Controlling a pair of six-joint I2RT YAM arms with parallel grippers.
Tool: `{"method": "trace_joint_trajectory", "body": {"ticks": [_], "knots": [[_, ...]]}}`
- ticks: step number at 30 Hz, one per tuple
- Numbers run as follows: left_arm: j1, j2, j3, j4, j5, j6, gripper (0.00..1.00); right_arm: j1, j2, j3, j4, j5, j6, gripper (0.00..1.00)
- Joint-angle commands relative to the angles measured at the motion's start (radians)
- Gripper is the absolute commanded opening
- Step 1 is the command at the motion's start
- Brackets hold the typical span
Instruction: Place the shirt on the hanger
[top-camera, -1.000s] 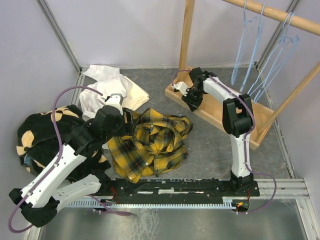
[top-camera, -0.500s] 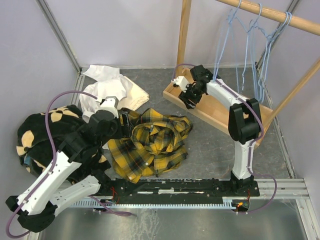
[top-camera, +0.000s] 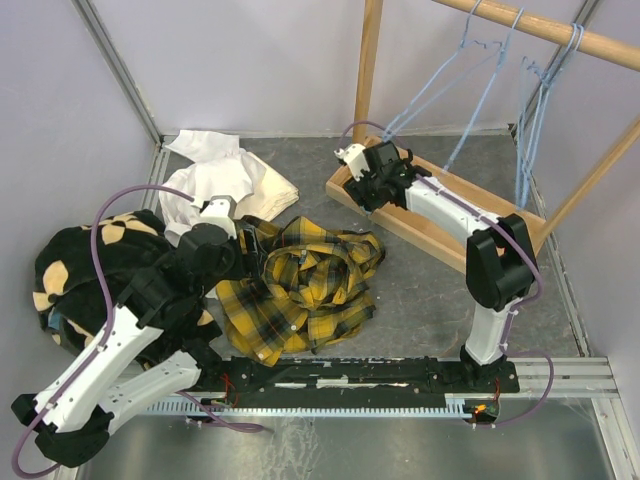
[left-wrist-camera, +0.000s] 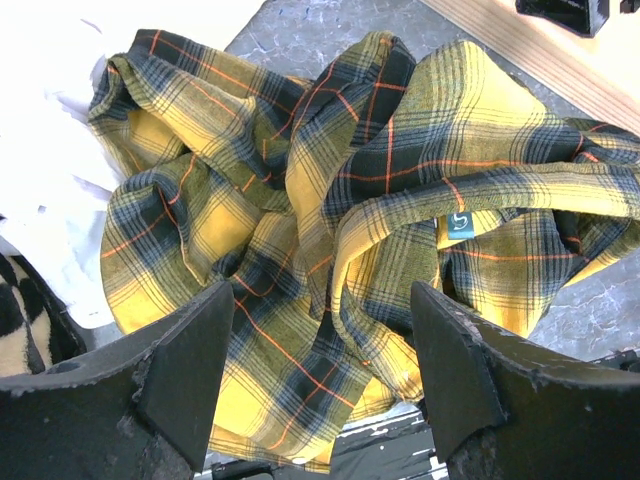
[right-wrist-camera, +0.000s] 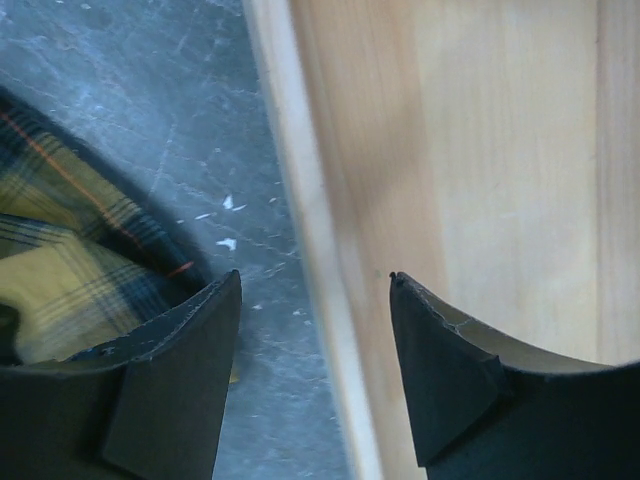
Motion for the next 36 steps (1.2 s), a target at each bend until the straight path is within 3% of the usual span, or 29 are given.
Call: {"method": "trace_joint_trajectory", "body": {"ticks": [1, 7, 13, 19, 23, 28, 33, 36], "knots": [[0.006, -0.014, -0.012, 0.058, 0.006, -0.035, 0.78, 0.057, -0.093, -0.067, 0.117, 0.137, 0.196, 0.69], [0.005, -0.034, -0.052, 0.091, 0.009, -0.041, 0.78, 0.166, -0.158, -0.206, 0.154, 0.296, 0.366, 0.69], [0.005, -0.039, -0.083, 0.121, 0.012, -0.044, 0.78, 0.258, -0.314, -0.468, 0.232, 0.448, 0.495, 0.68], [0.005, -0.006, -0.1, 0.159, 0.035, -0.03, 0.78, 0.322, -0.513, -0.705, 0.184, 0.629, 0.742, 0.67], [0.004, 0.021, -0.104, 0.191, 0.06, -0.022, 0.78, 0.333, -0.603, -0.787, 0.018, 0.773, 1.019, 0.64], [0.004, 0.042, -0.108, 0.223, 0.085, -0.025, 0.78, 0.332, -0.743, -0.882, -0.126, 0.92, 1.243, 0.61], [0.004, 0.052, -0.109, 0.229, 0.096, -0.028, 0.78, 0.3, -0.873, -0.963, -0.127, 0.968, 1.339, 0.46], [0.004, 0.05, -0.11, 0.229, 0.095, -0.031, 0.78, 0.218, -0.856, -0.97, -0.117, 0.899, 1.333, 0.45]]}}
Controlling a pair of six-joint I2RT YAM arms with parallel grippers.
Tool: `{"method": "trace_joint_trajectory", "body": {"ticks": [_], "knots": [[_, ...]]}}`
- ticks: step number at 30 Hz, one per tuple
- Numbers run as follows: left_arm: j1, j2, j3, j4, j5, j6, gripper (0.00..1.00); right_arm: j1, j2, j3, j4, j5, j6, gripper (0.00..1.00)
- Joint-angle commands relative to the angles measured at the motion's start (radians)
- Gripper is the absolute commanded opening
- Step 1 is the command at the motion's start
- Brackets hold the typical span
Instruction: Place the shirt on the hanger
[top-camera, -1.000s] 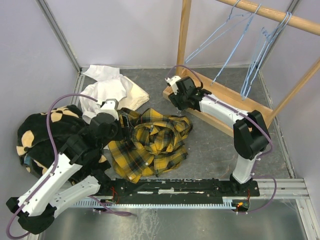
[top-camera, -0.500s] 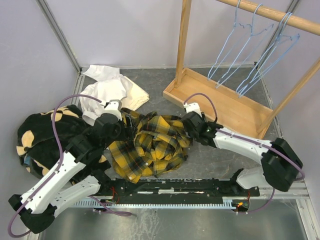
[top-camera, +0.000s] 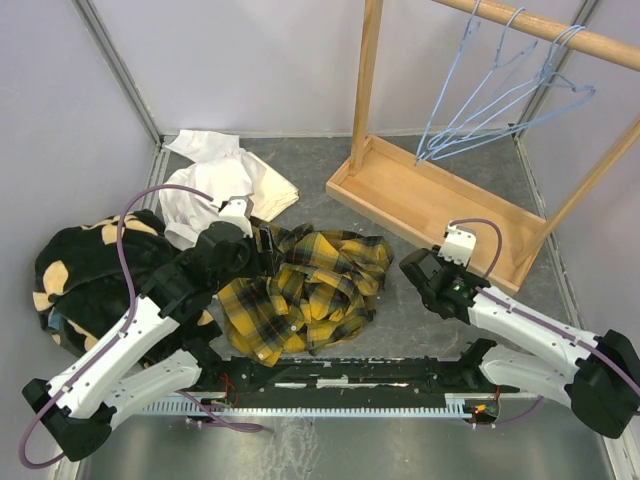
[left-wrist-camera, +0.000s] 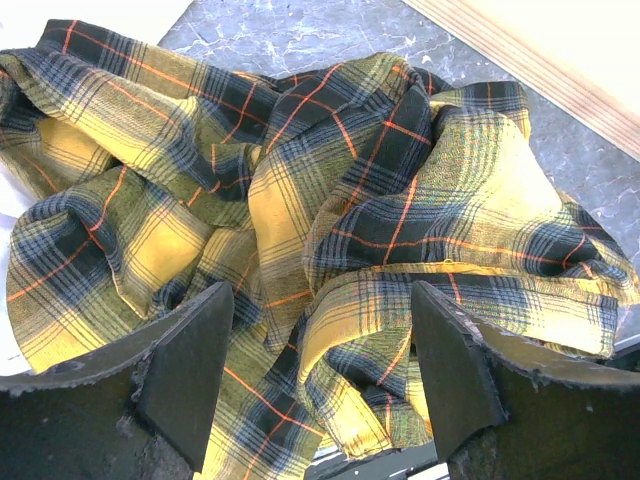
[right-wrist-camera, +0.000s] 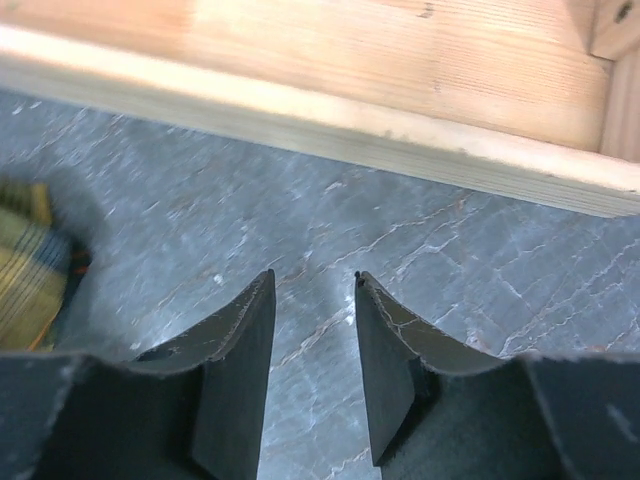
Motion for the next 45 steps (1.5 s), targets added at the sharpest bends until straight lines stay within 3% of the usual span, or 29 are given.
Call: {"method": "trace_joint_trajectory", "body": {"ticks": [1, 10, 19, 22, 37, 45], "knots": [[0.004, -0.005, 0.002, 0.052, 0.016, -0.014, 0.78, -0.105, 0.019, -0.017, 0.012, -0.009, 0.07, 0.45], [0.004, -0.023, 0.007, 0.035, 0.008, -0.019, 0.78, -0.366, 0.088, -0.026, 0.165, -0.243, -0.034, 0.45], [0.004, -0.031, 0.017, 0.014, 0.0, -0.021, 0.78, -0.592, 0.285, 0.026, 0.303, -0.329, -0.173, 0.47], [0.004, -0.026, 0.028, 0.005, -0.009, -0.017, 0.78, -0.69, 0.38, 0.095, 0.353, -0.449, -0.219, 0.48], [0.005, -0.003, 0.058, -0.006, -0.02, -0.012, 0.78, -0.814, 0.776, 0.579, 0.285, -0.585, -0.421, 0.51], [0.004, 0.035, 0.079, -0.006, -0.032, 0.011, 0.79, -0.863, 0.827, 0.642, 0.346, -0.708, -0.491, 0.56]]}}
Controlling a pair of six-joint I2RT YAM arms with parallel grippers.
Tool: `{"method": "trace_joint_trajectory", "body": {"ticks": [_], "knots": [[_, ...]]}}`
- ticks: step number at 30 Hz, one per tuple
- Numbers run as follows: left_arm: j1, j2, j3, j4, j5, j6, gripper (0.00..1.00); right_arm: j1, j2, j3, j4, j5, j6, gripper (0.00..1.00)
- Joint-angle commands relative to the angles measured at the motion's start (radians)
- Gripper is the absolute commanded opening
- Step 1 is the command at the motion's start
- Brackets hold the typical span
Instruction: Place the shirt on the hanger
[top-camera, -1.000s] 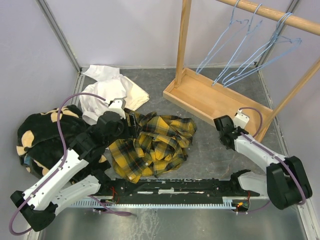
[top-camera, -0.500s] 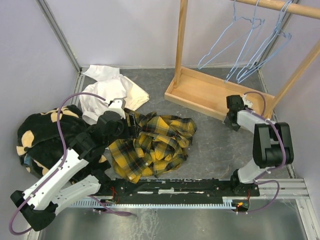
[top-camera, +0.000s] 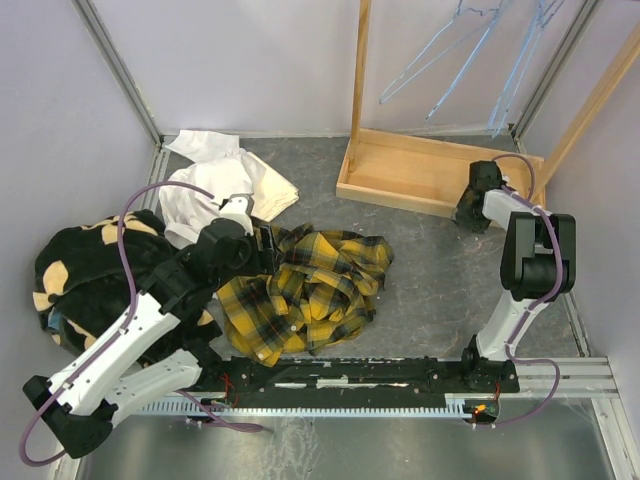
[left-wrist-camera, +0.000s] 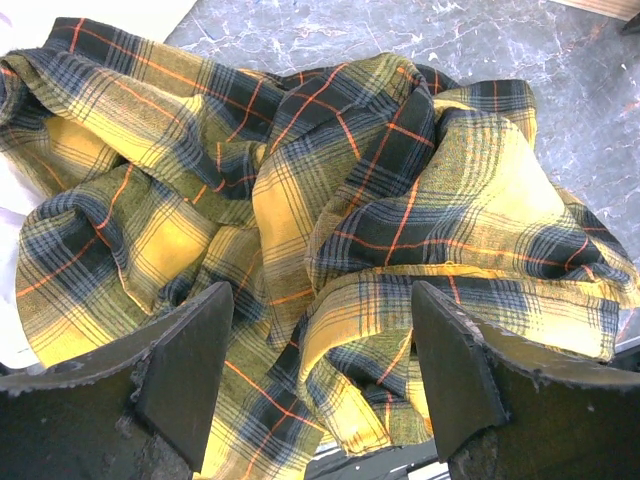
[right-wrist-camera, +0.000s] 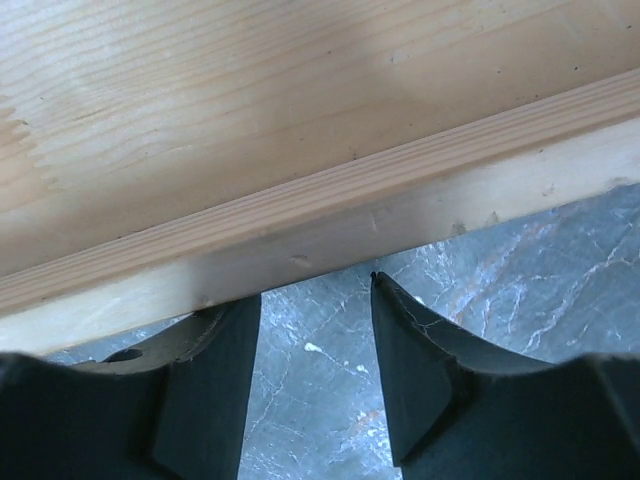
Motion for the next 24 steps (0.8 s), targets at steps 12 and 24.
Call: {"method": "trace_joint_trajectory", "body": {"ticks": [12, 24], "knots": [[0.005, 0.074, 0.125, -0.032, -0.134, 0.082, 0.81, -0.024, -0.269, -0.17, 0.111, -0.102, 0.111, 0.63], [0.005, 0.022, 0.071, 0.014, -0.08, 0.115, 0.81, 0.165, -0.91, -0.489, -0.098, -0.188, 0.068, 0.68]]}}
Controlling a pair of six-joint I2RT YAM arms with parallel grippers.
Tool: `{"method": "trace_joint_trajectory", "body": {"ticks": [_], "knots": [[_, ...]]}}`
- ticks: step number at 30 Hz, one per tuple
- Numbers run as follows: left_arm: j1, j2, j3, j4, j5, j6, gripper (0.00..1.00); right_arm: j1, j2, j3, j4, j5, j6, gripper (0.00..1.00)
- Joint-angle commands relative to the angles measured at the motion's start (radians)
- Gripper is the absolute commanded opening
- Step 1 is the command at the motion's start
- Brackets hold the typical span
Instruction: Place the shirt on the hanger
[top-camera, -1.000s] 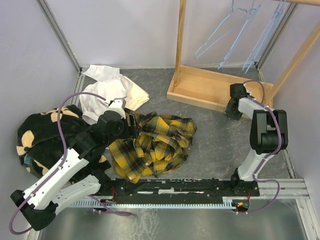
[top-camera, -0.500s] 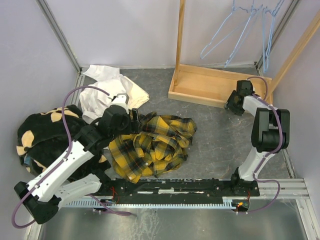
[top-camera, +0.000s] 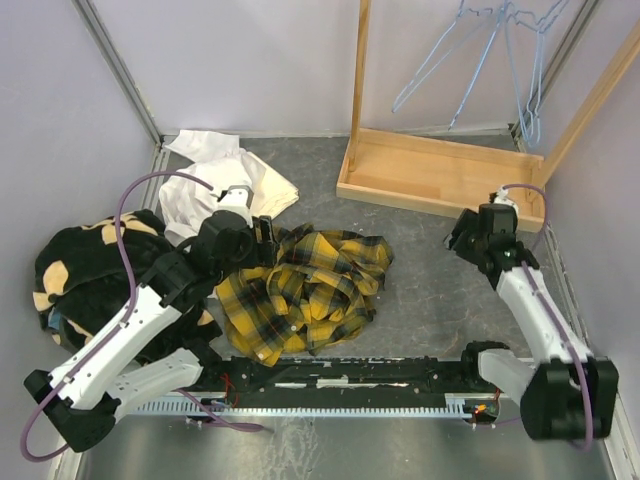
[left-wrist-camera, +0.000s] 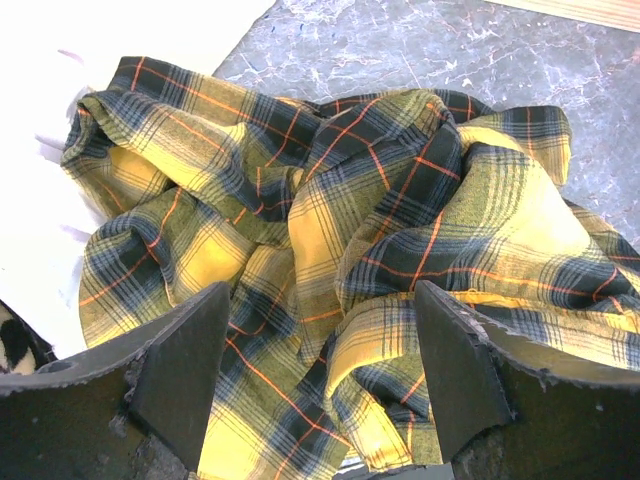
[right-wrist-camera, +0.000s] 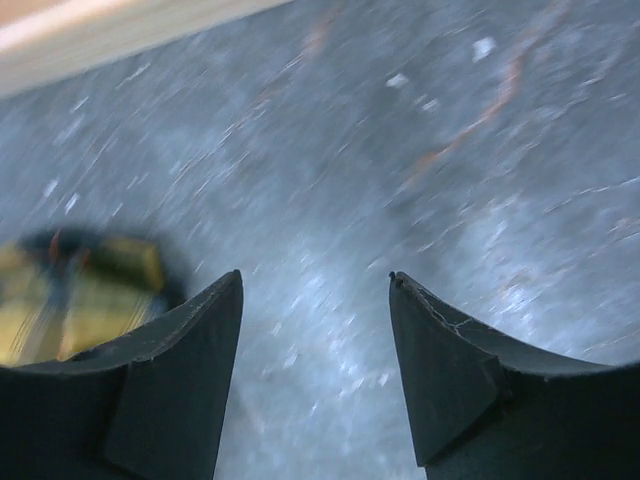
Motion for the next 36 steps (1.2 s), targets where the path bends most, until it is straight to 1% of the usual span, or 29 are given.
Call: {"method": "trace_joint_trajectory", "body": {"ticks": [1, 4, 6, 9, 12, 16, 18, 20, 23, 25, 27, 31, 34, 36], "knots": [[0.005, -0.062, -0.023, 0.066, 0.022, 0.083, 0.81, 0.162, -0.236, -0.039, -0.119, -0.019, 0.01, 0.68], [0.004, -0.097, -0.045, 0.11, 0.073, 0.138, 0.81, 0.283, -0.387, -0.017, -0.196, 0.026, 0.048, 0.68], [0.005, -0.112, -0.052, 0.125, 0.106, 0.176, 0.81, 0.336, -0.443, 0.038, -0.238, 0.031, 0.021, 0.68], [0.005, -0.118, -0.054, 0.128, 0.149, 0.235, 0.81, 0.404, -0.465, 0.155, -0.286, -0.007, -0.039, 0.68], [0.004, -0.112, -0.05, 0.12, 0.166, 0.255, 0.81, 0.493, -0.45, 0.241, -0.309, -0.023, -0.054, 0.69], [0.004, -0.115, -0.057, 0.123, 0.179, 0.254, 0.81, 0.643, -0.41, 0.32, -0.304, 0.0, -0.036, 0.67], [0.005, -0.115, -0.062, 0.124, 0.175, 0.254, 0.81, 0.754, -0.381, 0.345, -0.283, 0.048, -0.023, 0.67], [0.005, -0.113, -0.061, 0.126, 0.173, 0.253, 0.81, 0.894, -0.333, 0.365, -0.264, 0.132, -0.031, 0.67], [0.005, -0.111, -0.061, 0.126, 0.176, 0.252, 0.81, 1.136, -0.235, 0.397, -0.259, 0.333, -0.079, 0.67], [0.005, -0.11, -0.062, 0.121, 0.177, 0.247, 0.81, 1.255, -0.183, 0.406, -0.241, 0.417, -0.106, 0.68], [0.005, -0.112, -0.065, 0.12, 0.176, 0.239, 0.81, 1.32, -0.153, 0.396, -0.207, 0.437, -0.13, 0.68], [0.004, -0.12, -0.081, 0.12, 0.163, 0.214, 0.81, 1.398, -0.081, 0.38, -0.177, 0.439, -0.162, 0.68], [0.005, -0.124, -0.095, 0.117, 0.136, 0.189, 0.81, 1.461, -0.03, 0.353, -0.153, 0.495, -0.158, 0.68], [0.005, -0.125, -0.104, 0.118, 0.127, 0.172, 0.81, 1.472, -0.004, 0.346, -0.164, 0.539, -0.144, 0.68]]}}
